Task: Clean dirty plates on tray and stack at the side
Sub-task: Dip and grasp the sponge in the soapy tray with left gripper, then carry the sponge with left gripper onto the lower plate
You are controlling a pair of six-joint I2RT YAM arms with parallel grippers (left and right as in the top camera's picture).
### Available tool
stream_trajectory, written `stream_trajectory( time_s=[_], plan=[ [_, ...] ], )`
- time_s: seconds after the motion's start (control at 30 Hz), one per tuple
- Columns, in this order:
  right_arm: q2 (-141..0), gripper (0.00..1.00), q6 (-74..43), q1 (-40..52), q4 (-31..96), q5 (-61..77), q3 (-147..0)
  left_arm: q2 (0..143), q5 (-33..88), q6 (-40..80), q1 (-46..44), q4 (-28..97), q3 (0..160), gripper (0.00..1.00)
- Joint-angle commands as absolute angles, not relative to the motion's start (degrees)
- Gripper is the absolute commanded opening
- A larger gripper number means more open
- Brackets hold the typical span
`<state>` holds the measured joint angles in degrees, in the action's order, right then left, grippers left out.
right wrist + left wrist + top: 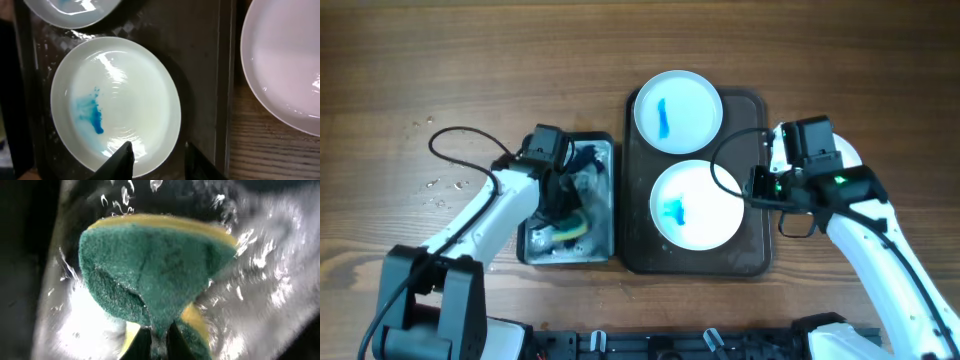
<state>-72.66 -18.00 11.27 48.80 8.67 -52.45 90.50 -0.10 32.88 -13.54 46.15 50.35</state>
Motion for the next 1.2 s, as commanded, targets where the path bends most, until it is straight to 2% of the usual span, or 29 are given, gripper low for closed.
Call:
stream_trajectory(
  time_s=[0.0,0.17,0.23,0.3,0.43,0.63,0.77,0.97,1.17],
  plan=[
    [-77.8,0.33,-21.1,11.2,48.8,6.2,-52.8,86.1,0.2,28.3,-13.2,54.6,62.6,0.04],
    [-84.2,0.34,-18.9,11.2,47.8,8.1,-52.8,83.5,1.2,25.2,-13.6,66.1,77.7,0.04],
    [-86.2,0.35,-12.1,11.2,46.8,14.1,-52.8,83.1,5.5,24.4,-14.4,65.5,79.1,0.04],
    [-88.5,0.35,-12.0,11.2,46.1,14.4,-52.3,83.7,11.0,24.4,-15.8,63.6,78.8,0.04],
    [-91.5,0.35,-16.2,11.2,40.0,9.5,-48.9,86.3,13.7,24.4,-20.1,61.0,77.6,0.04],
    [-92.9,0.24,-17.1,11.3,34.9,9.2,-46.0,92.7,14.0,24.4,-26.9,58.8,77.6,0.04],
    [-93.4,0.04,-18.5,11.3,30.6,9.0,-43.0,99.5,14.4,26.0,-32.4,53.8,77.6,0.04],
    [-93.4,0.04,-22.7,11.3,24.0,9.0,-37.8,106.8,15.9,27.9,-35.7,49.6,77.6,0.04],
    [-93.4,0.04,-22.5,11.3,24.1,9.0,-37.6,113.5,13.7,27.9,-41.3,43.2,77.6,0.04]
  ],
)
